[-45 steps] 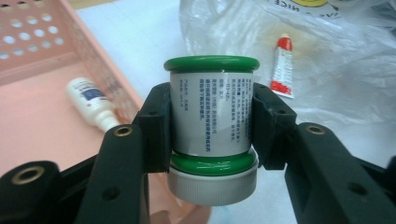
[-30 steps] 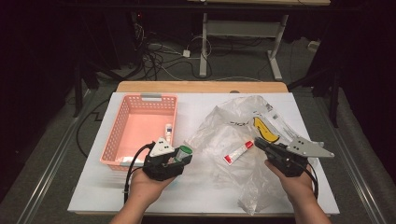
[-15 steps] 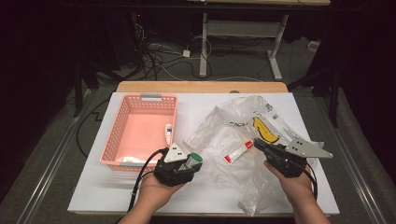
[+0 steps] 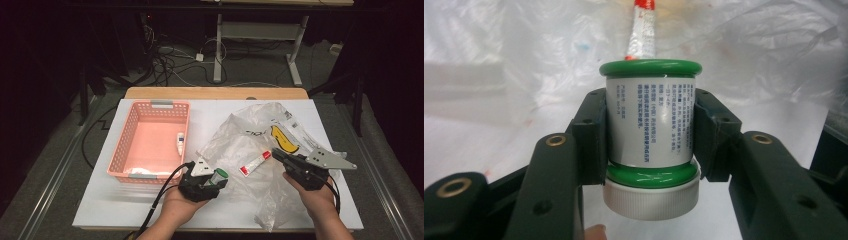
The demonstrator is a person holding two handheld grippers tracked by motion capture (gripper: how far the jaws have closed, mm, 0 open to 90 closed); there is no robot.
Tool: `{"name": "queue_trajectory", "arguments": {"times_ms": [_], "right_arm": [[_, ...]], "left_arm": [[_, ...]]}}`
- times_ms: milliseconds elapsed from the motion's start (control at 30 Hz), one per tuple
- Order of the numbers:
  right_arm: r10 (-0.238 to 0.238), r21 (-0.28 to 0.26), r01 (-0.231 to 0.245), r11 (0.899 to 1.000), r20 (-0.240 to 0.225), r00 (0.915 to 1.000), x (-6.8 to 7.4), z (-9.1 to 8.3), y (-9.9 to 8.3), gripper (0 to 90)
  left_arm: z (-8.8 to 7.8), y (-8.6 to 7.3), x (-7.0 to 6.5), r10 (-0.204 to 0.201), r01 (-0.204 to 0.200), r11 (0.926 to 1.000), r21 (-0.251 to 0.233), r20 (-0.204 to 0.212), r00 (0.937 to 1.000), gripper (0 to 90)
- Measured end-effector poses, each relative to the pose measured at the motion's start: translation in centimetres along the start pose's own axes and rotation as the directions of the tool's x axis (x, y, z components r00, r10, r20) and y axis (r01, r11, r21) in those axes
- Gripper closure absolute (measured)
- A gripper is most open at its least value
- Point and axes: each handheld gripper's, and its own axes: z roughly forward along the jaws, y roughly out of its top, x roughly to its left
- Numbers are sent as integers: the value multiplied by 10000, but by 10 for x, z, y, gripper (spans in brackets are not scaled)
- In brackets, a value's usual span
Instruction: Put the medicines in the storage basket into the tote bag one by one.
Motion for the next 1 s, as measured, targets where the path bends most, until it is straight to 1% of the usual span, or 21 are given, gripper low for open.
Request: {"name": "queue_trajectory", "arguments": {"times_ms": [67, 200, 300, 433, 533, 667, 833, 933, 1000], "right_arm": [[8, -29, -8, 10000, 18, 10000, 0, 0, 0, 900], [48, -64, -48, 10000, 21, 10000, -1, 0, 0, 900], [59, -71, -58, 10000, 6, 10000, -1, 0, 0, 900], [121, -26, -121, 9999, -16, 9999, 0, 0, 0, 900], [133, -41, -133, 9999, -24, 9999, 0, 0, 0, 900], [122, -95, -122, 9999, -45, 9999, -1, 1, 0, 900], [124, -135, -124, 9998, -37, 9999, -2, 1, 1, 900], [170, -142, -170, 9998, -25, 9999, -2, 2, 1, 900], [178, -160, -179, 9997, -15, 9998, -3, 2, 1, 900]], "left_arm": [[5, 5, -3, 136, -136, 9999, -14, -6, 9999, 540], [13, 17, -7, 173, -171, 9997, -191, 73, 9998, 540], [20, 28, -11, 453, -454, 9987, -247, -33, 9990, 540], [30, 43, -13, 654, -660, 9973, -327, -172, 9977, 539], [39, 51, -12, 672, -684, 9970, -360, -338, 9972, 540], [51, 59, -9, 600, -616, 9973, -390, -396, 9974, 539], [65, 69, -6, 521, -548, 9967, -590, -474, 9975, 539], [76, 75, -6, 626, -670, 9960, -599, -725, 9954, 539], [82, 77, -4, 602, -653, 9960, -604, -833, 9947, 539]]}}
